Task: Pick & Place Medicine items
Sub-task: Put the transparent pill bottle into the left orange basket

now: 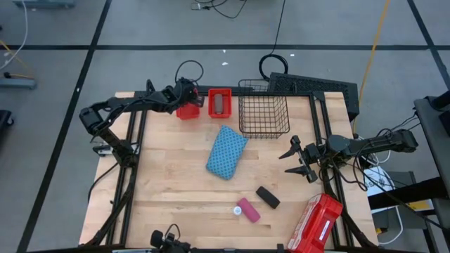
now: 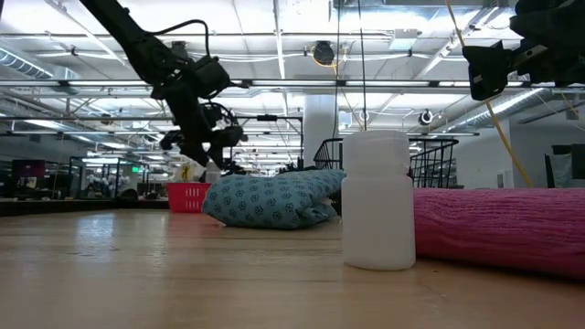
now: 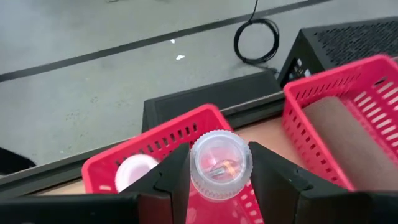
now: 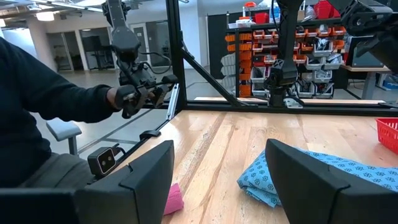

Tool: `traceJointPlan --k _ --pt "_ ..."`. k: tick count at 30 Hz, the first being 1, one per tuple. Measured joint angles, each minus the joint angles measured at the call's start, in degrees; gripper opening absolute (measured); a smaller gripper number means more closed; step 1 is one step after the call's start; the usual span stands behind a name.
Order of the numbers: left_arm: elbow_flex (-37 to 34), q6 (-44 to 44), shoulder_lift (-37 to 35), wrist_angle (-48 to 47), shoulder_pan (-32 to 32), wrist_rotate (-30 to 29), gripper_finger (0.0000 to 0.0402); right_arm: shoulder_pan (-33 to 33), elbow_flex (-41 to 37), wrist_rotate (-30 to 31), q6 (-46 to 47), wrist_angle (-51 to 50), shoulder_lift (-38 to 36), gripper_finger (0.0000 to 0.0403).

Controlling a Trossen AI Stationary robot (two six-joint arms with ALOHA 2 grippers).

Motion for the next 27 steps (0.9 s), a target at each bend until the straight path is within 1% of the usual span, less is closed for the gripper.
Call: traceJointPlan --k 14,17,27 --pt "0.0 -1.8 0.1 -0.1 1.2 2.1 0.0143 0.0 0.0 0.0 0.0 0.0 0.0 0.0242" --pt "0.0 -1.8 1.1 0.3 1.2 4.2 0.0143 0.0 0.0 0.0 0.0 0.0 0.0 0.0242" --pt "0.0 -2.0 5.5 0.5 2.3 3.4 0.0143 0.0 0.0 0.0 0.0 0.0 0.0 0.0242"
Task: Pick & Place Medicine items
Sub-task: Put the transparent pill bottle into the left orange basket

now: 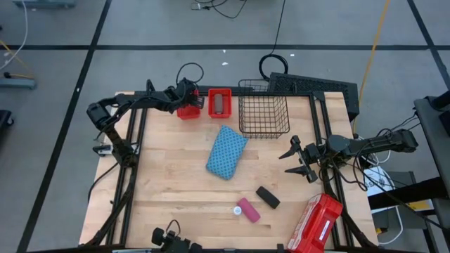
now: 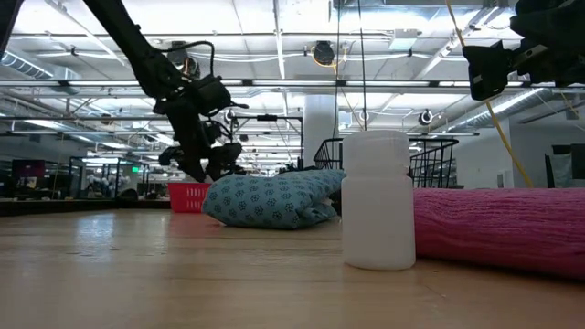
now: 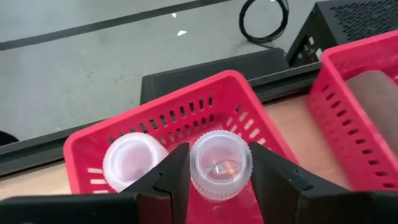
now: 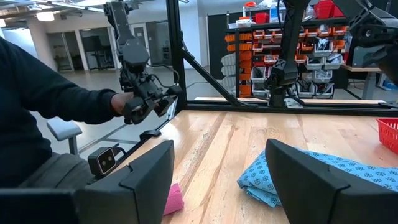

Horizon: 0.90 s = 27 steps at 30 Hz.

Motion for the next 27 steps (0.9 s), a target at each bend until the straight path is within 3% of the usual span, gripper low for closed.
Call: traceJointPlan --k 27 --pt "0.0 2.7 1.3 3.0 0.1 -0.6 0.0176 0.0 0.0 0.0 0.0 0.0 0.0 0.0242"
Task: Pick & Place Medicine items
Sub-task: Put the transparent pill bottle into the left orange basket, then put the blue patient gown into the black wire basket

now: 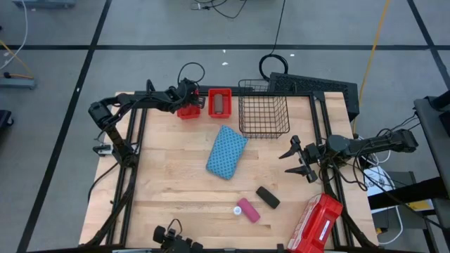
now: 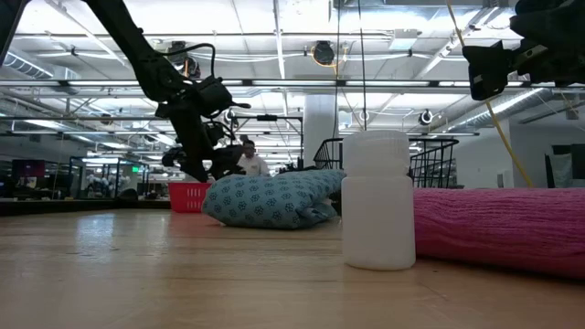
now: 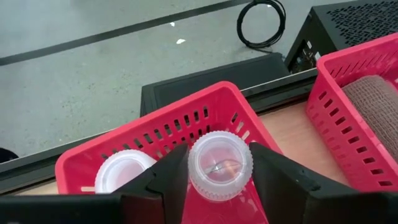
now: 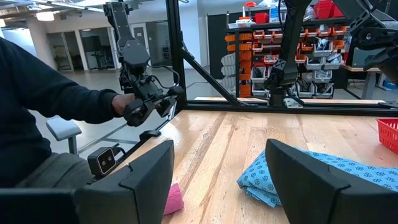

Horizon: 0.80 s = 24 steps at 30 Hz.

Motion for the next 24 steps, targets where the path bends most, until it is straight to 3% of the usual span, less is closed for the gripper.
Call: traceJointPlan --k 9,24 --pt "0.0 -0.5 0.0 0.1 0.0 0.0 0.0174 0.0 0.0 0.0 0.0 0.0 0.0 0.0242" --pt "0.1 3.7 0.0 0.9 0.1 0.0 0.0246 0.0 0.0 0.0 0.0 0.0 0.0 0.0242"
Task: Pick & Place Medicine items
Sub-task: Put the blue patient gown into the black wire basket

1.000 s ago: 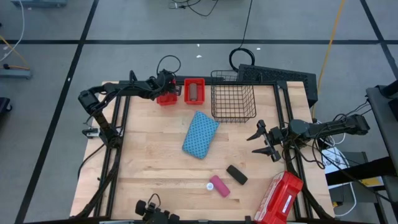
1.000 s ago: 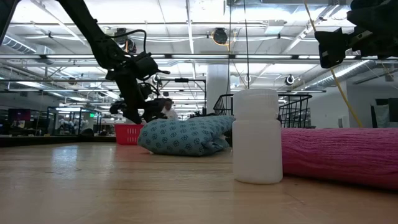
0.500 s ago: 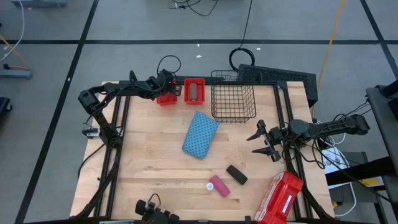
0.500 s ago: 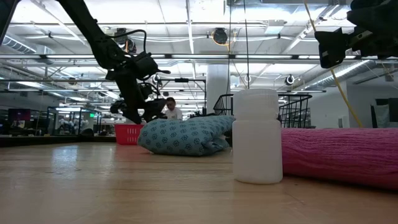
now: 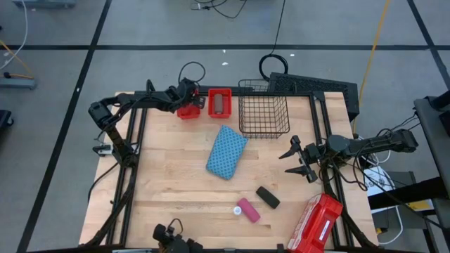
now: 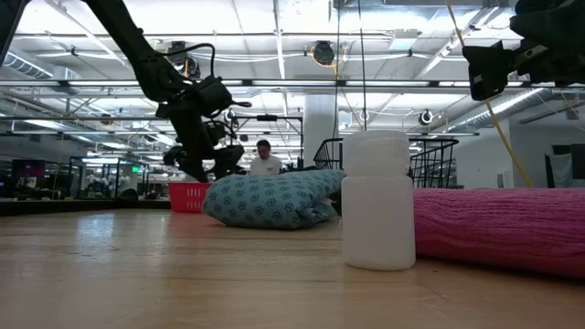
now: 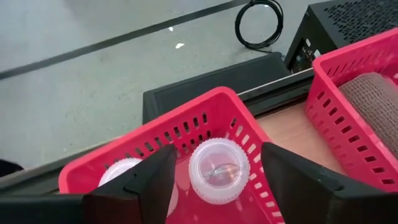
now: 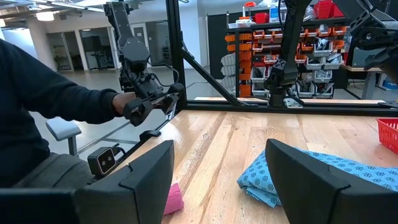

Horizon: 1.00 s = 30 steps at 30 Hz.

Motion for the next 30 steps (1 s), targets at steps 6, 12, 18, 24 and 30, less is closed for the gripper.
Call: traceJointPlan --k 6,12,18,24,30 --pt "2.0 2.8 -0.1 0.2 -0.1 0.0 0.0248 0.0 0.0 0.0 0.0 0.0 0.0 0.0242" --pt "3.7 3.9 -0.1 0.0 -0.4 0.1 0.0248 0.0 0.0 0.0 0.0 0.0 0.0 0.0242" --pt "4.0 5.0 -2.7 -2.1 -1.1 0.1 0.0248 0.0 0.0 0.0 0.0 0.0 0.0 0.0242" --pt "4.0 6.5 -9.9 -4.5 -1.7 0.1 0.0248 0.0 0.0 0.0 0.0 0.0 0.0 0.0242" --pt "4.1 6.9 -16.6 -6.8 -3.1 0.2 0.0248 0.0 0.0 0.0 0.0 0.0 0.0 0.0242"
